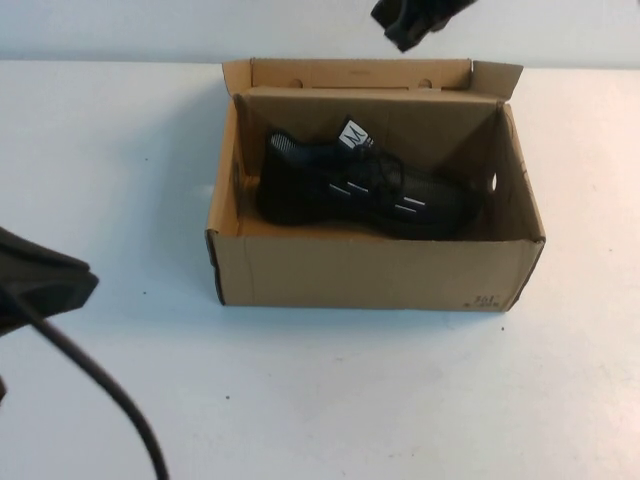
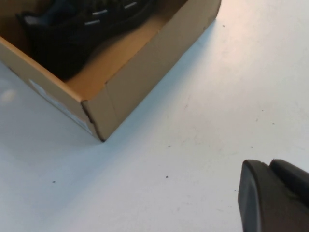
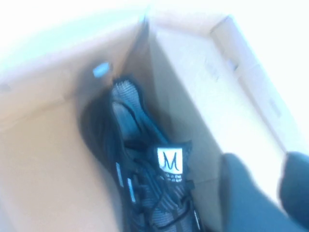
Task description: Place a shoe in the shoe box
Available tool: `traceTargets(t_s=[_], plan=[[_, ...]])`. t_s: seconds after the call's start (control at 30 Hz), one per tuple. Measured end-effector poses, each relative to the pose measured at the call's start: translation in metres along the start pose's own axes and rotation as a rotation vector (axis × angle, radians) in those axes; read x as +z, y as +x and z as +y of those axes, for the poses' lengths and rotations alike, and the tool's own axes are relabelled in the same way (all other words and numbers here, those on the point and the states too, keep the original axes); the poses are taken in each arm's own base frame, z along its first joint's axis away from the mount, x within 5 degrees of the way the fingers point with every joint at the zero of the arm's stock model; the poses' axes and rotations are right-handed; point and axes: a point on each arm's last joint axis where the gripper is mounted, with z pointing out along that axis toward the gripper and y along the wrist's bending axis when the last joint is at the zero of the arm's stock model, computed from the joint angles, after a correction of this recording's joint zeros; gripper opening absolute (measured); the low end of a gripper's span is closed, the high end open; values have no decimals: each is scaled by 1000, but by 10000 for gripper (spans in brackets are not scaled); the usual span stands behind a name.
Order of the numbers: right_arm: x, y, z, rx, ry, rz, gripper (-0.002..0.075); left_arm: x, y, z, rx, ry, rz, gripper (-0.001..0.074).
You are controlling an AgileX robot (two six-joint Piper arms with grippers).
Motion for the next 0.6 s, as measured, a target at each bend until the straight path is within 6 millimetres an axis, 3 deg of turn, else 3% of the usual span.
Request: traceTargets(t_s=[0.07, 0.17, 0.4, 0.6], plan=[[-26, -8, 5, 14, -14, -42, 69, -13, 2, -8, 20, -49, -21, -1], [-67, -20, 17, 31, -71, -126, 10, -32, 7, -19, 30, -121, -50, -1], [-169, -36, 46, 5, -110, -320, -13, -73, 20, -55, 17, -221, -184, -1], [-253, -33, 69, -26, -44, -449, -15, -108, 34, -95, 47, -262, -368, -1]])
